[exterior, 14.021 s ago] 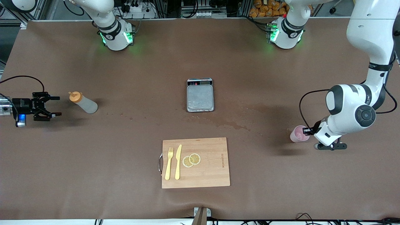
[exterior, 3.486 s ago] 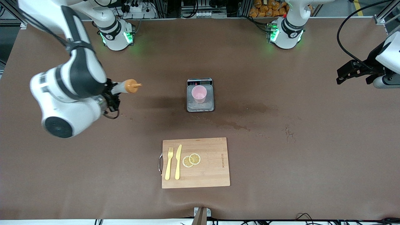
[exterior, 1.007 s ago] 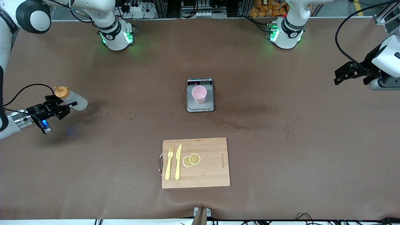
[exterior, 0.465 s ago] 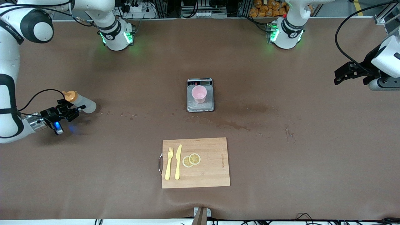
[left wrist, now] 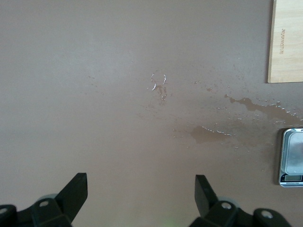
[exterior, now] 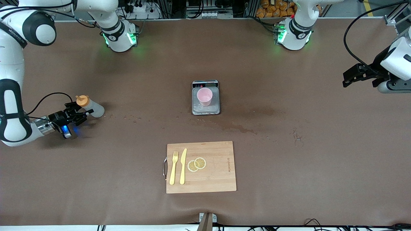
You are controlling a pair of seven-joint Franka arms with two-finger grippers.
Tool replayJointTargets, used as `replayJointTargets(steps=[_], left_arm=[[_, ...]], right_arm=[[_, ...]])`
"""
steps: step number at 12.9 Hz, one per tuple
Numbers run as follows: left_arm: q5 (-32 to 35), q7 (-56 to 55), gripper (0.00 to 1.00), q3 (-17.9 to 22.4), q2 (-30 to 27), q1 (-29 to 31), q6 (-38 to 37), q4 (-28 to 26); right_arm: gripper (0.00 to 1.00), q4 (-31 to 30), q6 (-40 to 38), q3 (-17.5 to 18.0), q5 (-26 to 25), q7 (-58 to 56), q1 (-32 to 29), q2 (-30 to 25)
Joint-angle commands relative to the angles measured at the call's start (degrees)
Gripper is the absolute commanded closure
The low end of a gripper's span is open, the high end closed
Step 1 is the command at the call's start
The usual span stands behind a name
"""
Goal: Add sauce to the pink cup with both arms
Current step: 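Lower the bottle upright onto the table and open the right gripper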
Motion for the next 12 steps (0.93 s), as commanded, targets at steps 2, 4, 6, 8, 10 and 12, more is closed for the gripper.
replayJointTargets(steps=[2, 4, 6, 8, 10, 12], left_arm=[[0.4, -0.6, 0.0, -0.1, -0.2, -0.2, -0.4, -0.1], [0.4, -0.6, 0.0, -0.1, -0.2, -0.2, -0.4, -0.1], [0.8, -0.6, 0.0, -0.1, 0.1, -0.2, -0.3, 0.0], [1.1, -0.6, 0.0, -0.3, 0.1, -0.3, -0.3, 0.0], [1.1, -0.6, 0.0, -0.3, 0.1, -0.3, -0.2, 0.0], [1.0, -0.5, 0.0, -0.3, 0.0, -0.2, -0.2, 0.0]], right_arm=[[0.4, -1.8, 1.0, 0.3, 1.2, 0.7, -0.3, -1.1], [0.02, -1.2, 0.5, 0.3, 0.6, 2.2, -0.2, -2.3], [0.0, 1.2, 0.3, 0.4, -1.2, 7.7, 0.1, -3.9], [0.0, 4.3, -3.1, 0.6, -3.2, 9.7, 0.0, -4.1], [0.0, 7.8, -4.5, 0.4, -3.3, 12.9, -0.2, -4.1], [0.0, 12.2, -5.3, 0.1, -3.7, 16.1, -0.3, -4.3]])
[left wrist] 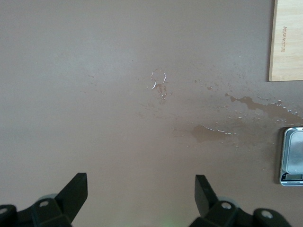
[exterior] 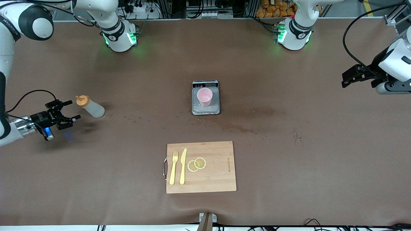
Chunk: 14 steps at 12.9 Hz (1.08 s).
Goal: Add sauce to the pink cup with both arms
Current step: 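Lower the bottle upright onto the table and open the right gripper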
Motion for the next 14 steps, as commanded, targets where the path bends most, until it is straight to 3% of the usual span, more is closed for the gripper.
replayJointTargets(steps=[1, 3, 8, 12, 14], left_arm=[[0.9, -0.5, 0.0, -0.2, -0.2, -0.2, 0.0, 0.3], [0.9, -0.5, 0.0, -0.2, -0.2, -0.3, 0.1, 0.3], [0.9, -0.5, 0.0, -0.2, -0.2, -0.3, 0.3, 0.3], [0.9, -0.3, 0.0, -0.2, -0.1, -0.2, 0.4, 0.2], [0.9, -0.3, 0.0, -0.2, 0.0, -0.2, 0.7, 0.1]], right_arm=[[0.0, 6.2, -1.3, 0.2, -3.6, 3.0, -0.3, -0.3], [0.0, 8.8, -1.3, 0.5, -7.5, 3.1, 0.9, -2.3], [0.0, 9.6, -0.8, 0.6, -8.0, 3.0, 3.0, -9.3], [0.0, 9.3, 0.8, 0.7, -19.9, -1.5, 9.8, -18.0], [0.0, 8.8, 3.8, 0.7, -21.8, -9.8, 10.9, -21.2]])
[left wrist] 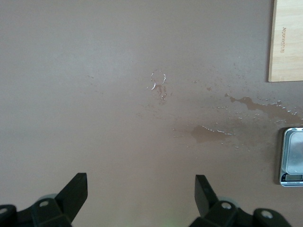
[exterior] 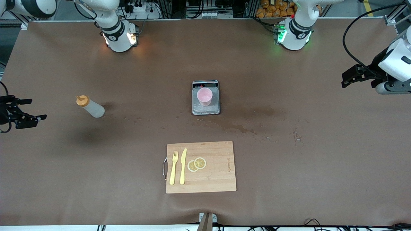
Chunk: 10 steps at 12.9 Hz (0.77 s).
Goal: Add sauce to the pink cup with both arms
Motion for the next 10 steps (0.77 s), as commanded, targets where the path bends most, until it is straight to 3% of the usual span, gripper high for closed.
replayJointTargets(steps=[1, 3, 4, 6, 8, 10], left_arm=[[0.9, -0.3, 0.0, -0.1, 0.0, -0.2, 0.7, 0.0], [0.9, -0.3, 0.0, -0.1, 0.0, -0.2, 0.8, -0.1], [0.9, -0.3, 0.0, -0.1, 0.0, -0.2, 0.8, -0.1], [0.9, -0.3, 0.0, -0.1, 0.0, -0.2, 0.8, -0.2], [0.9, -0.3, 0.0, -0.1, 0.1, -0.2, 0.9, -0.1], [1.0, 0.4, 0.0, -0.1, 0.3, -0.3, 0.9, 0.4]], right_arm=[[0.0, -2.2, 3.0, -0.2, -2.4, -8.5, 0.8, -5.0], [0.0, -5.3, 5.3, -0.2, -2.6, -8.7, 2.8, -8.7], [0.0, -10.3, 9.4, -0.3, -2.8, -8.6, 4.1, -12.9], [0.0, -26.9, 23.0, -0.2, -3.2, -8.6, 5.5, -23.2], [0.0, -37.8, 33.2, -0.1, -3.1, -9.3, 6.8, -29.7], [0.0, -39.0, 35.2, 0.1, -3.1, -9.4, 8.2, -31.1]])
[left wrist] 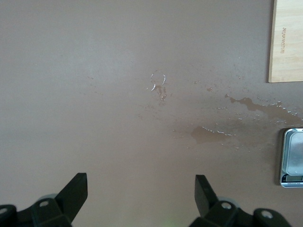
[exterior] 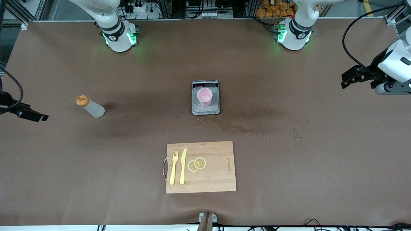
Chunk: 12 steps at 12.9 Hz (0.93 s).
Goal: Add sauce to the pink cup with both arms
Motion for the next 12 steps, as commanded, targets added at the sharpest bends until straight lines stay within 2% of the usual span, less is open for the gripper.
replayJointTargets(steps=[1, 4, 8, 10, 12], left_arm=[[1.0, 0.3, 0.0, -0.1, 0.1, -0.3, 0.4, 0.4], [1.0, 0.3, 0.0, -0.1, 0.1, -0.3, 0.4, 0.5], [1.0, 0.4, 0.0, -0.1, 0.5, -0.5, 0.4, 1.0], [0.9, 0.3, 0.0, -0.1, 0.5, -0.6, 0.4, 1.0], [0.8, 0.2, 0.0, -0.1, 0.6, -0.7, 0.3, 1.4]], right_arm=[[0.0, -6.4, 3.3, -0.1, -1.2, -1.0, 2.5, -5.8], [0.0, -2.6, 3.9, 0.3, -1.6, -0.5, 5.4, -5.8], [0.0, -1.0, 3.8, 0.5, -11.5, -2.3, 10.2, -5.3], [0.0, -1.0, 4.4, 0.3, -11.2, -1.6, 10.0, -5.3], [0.0, -1.9, 7.3, 0.2, -8.2, -1.7, 9.4, -5.8]])
